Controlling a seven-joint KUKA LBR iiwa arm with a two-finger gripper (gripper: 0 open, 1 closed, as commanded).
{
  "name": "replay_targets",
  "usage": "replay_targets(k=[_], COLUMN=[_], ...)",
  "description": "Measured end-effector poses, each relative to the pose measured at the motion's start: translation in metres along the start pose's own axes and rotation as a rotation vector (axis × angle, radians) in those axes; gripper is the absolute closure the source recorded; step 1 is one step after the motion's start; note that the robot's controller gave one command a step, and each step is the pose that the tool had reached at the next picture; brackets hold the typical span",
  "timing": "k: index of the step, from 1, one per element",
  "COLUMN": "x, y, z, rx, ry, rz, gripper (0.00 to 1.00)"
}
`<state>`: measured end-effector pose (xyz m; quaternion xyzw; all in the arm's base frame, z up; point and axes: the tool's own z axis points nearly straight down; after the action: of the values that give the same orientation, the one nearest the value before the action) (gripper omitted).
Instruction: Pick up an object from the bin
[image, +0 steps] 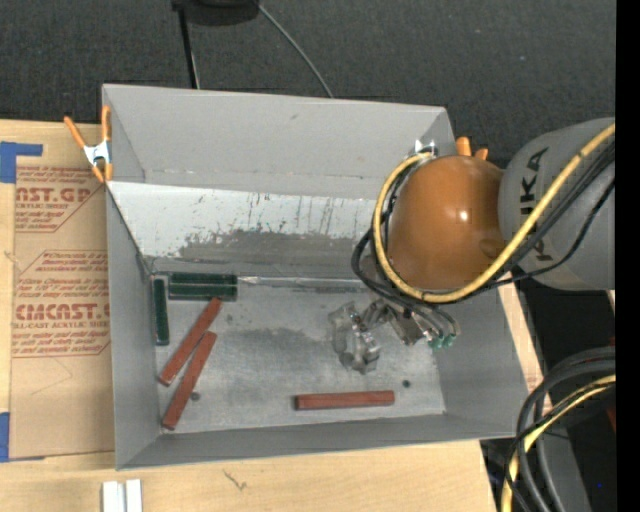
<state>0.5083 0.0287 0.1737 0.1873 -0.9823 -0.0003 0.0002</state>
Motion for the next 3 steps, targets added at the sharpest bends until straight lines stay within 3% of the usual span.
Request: replay_targets(k=[1,2,3], x=[0.009,0.008,0.028], y=[0.021,0.02,0.006], z=[0.045,0.043,0.103], rx=[-0.003,-0.001,-0.001], ry=[0.003,-0.001,0.0], rz=[-0.032,-0.03,-0.141], gripper=[0.0,0.0,1.0])
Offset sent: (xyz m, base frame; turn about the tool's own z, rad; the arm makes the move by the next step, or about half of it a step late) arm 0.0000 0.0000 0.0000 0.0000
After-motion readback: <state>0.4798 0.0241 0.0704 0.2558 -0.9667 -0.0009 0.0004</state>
